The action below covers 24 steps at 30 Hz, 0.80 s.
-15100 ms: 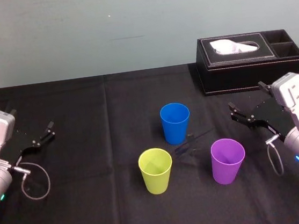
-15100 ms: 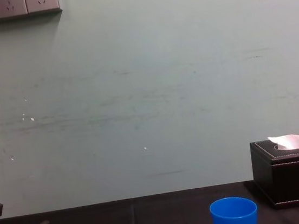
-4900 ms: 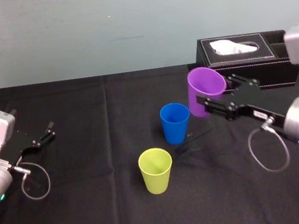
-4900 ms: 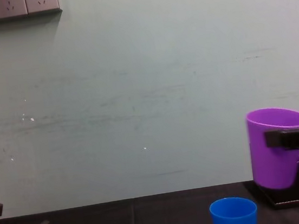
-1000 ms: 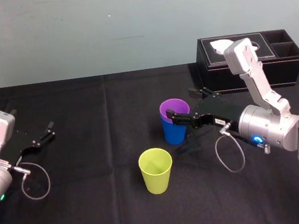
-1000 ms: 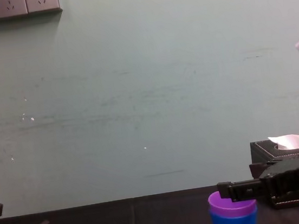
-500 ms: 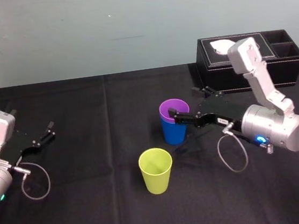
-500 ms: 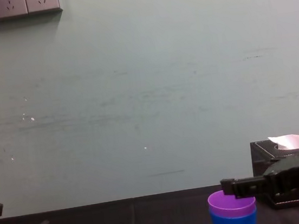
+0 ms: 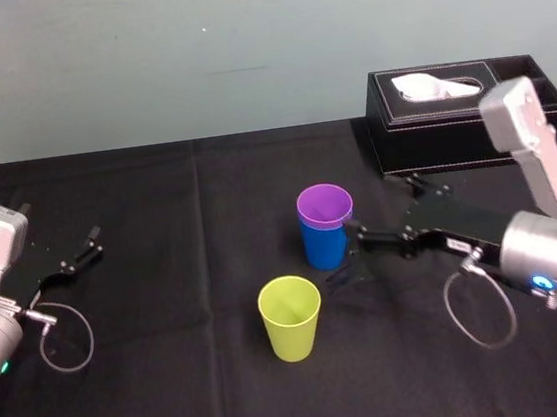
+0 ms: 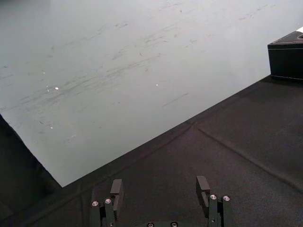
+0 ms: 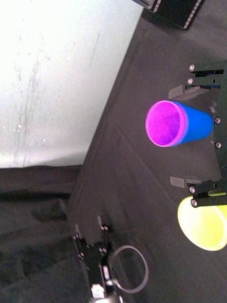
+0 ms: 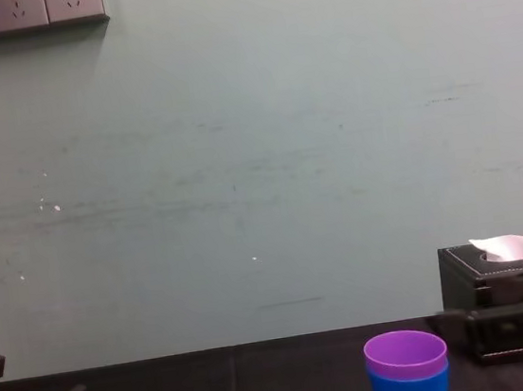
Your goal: Stack the three plastic cups sequentially using one hand.
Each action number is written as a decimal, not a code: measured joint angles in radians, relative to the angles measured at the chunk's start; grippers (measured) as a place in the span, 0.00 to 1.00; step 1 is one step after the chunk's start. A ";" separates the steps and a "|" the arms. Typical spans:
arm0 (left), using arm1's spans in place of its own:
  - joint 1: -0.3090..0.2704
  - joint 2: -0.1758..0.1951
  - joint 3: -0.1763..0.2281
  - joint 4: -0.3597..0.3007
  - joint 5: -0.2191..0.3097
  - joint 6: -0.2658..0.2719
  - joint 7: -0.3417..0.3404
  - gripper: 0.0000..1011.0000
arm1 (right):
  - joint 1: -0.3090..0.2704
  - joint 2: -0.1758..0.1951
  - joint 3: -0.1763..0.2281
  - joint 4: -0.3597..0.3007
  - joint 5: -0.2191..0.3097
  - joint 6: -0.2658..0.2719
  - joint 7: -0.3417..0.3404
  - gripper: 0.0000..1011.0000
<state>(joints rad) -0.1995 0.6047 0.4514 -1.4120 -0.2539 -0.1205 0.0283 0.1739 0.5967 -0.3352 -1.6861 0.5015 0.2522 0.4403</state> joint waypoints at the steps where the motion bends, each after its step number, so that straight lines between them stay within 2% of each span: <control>1: 0.000 0.000 0.000 0.000 0.000 0.000 0.000 1.00 | -0.016 0.015 0.006 -0.012 0.010 -0.002 0.006 0.99; 2: 0.000 0.000 0.000 0.000 0.000 0.000 0.000 1.00 | -0.016 0.015 0.006 -0.012 0.010 -0.002 0.006 0.99; 4: 0.000 0.000 0.000 0.000 0.000 0.000 0.000 1.00 | -0.051 0.047 0.018 -0.035 0.033 -0.009 0.021 0.99; 5: 0.000 0.000 0.000 0.000 0.000 0.000 0.000 1.00 | -0.051 0.047 0.018 -0.035 0.033 -0.009 0.021 0.99; 8: 0.000 0.000 0.000 0.000 0.000 0.000 0.000 1.00 | -0.089 0.086 0.027 -0.061 0.057 -0.024 0.043 0.99; 12: 0.000 0.000 0.000 0.000 0.000 0.000 0.000 1.00 | -0.118 0.120 0.025 -0.077 0.070 -0.041 0.066 0.99; 16: 0.000 0.000 0.000 0.000 0.000 0.000 0.000 1.00 | -0.134 0.141 0.011 -0.082 0.075 -0.052 0.082 0.99; 24: 0.000 0.000 0.000 0.000 0.000 0.000 0.000 1.00 | -0.137 0.168 -0.047 -0.077 0.057 -0.071 0.120 0.99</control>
<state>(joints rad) -0.1995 0.6047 0.4514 -1.4120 -0.2539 -0.1205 0.0283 0.0371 0.7652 -0.3822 -1.7631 0.5581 0.1817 0.5600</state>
